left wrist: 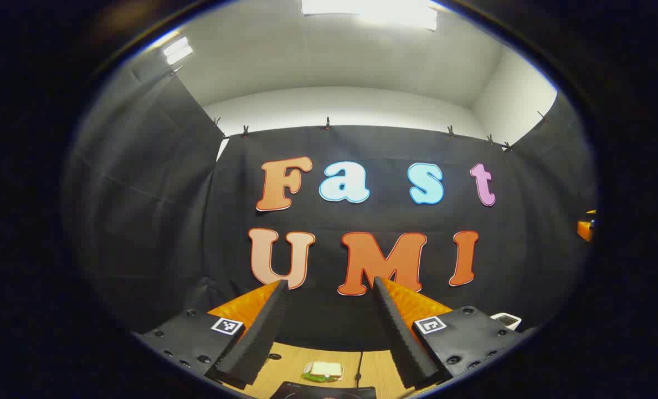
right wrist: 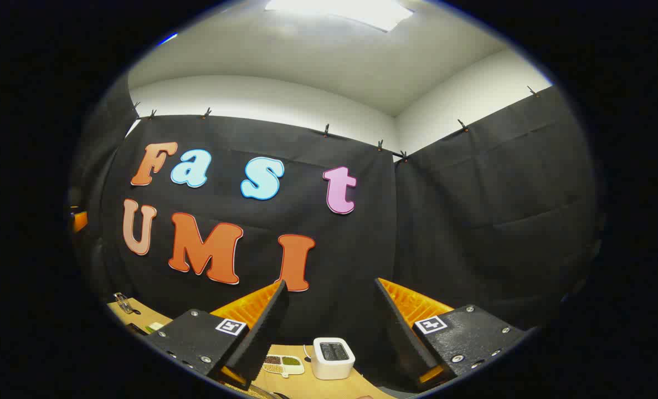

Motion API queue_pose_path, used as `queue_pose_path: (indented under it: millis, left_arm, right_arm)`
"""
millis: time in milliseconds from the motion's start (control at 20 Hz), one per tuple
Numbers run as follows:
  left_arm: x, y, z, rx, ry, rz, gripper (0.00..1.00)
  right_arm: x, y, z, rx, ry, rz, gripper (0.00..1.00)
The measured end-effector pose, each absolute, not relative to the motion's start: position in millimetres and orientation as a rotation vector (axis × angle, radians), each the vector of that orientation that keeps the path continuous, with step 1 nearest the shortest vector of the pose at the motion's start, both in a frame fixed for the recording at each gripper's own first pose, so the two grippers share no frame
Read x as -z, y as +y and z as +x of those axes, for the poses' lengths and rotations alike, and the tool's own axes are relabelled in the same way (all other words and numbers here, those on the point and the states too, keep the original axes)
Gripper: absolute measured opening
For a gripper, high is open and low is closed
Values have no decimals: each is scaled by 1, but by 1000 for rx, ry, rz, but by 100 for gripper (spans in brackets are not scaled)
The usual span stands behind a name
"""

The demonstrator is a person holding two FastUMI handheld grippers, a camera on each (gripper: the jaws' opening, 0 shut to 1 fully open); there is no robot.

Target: First push the handle of the pot to place it horizontally, then grasp the pot with both hands and set it on the induction cooktop.

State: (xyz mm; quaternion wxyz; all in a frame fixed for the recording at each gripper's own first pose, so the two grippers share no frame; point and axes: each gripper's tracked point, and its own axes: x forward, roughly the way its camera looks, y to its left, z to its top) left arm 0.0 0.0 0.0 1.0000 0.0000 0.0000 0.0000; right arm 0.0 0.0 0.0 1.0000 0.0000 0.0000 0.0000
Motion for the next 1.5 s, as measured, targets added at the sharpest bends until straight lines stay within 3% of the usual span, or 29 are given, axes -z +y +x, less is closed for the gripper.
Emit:
queue_pose_path:
  millis: [800, 1100, 1300, 1350, 1400, 1450, 1500]
  left_arm:
    - [22, -79, -35, 121, 63, -2, 97]
    - [59, -115, -49, 158, 168, -10, 95]
    - [116, -132, -67, 170, 346, -1, 48]
    - [132, -133, -71, 151, 398, 5, 27]
    - [147, -132, -78, 140, 450, 4, 13]
    - [164, -137, -86, 149, 506, -11, 7]
    - [180, -143, -91, 162, 564, -24, 8]
  right_arm:
    - [9, -58, -6, -13, 46, -50, 95]
    - [28, -68, 4, -42, 65, -44, 95]
    - [44, -81, 9, -51, 84, -32, 95]
    - [49, -86, 9, -52, 92, -30, 95]
    - [53, -90, 9, -51, 98, -28, 95]
    - [58, -94, 9, -49, 105, -30, 95]
    - [63, -99, 9, -47, 112, -35, 95]
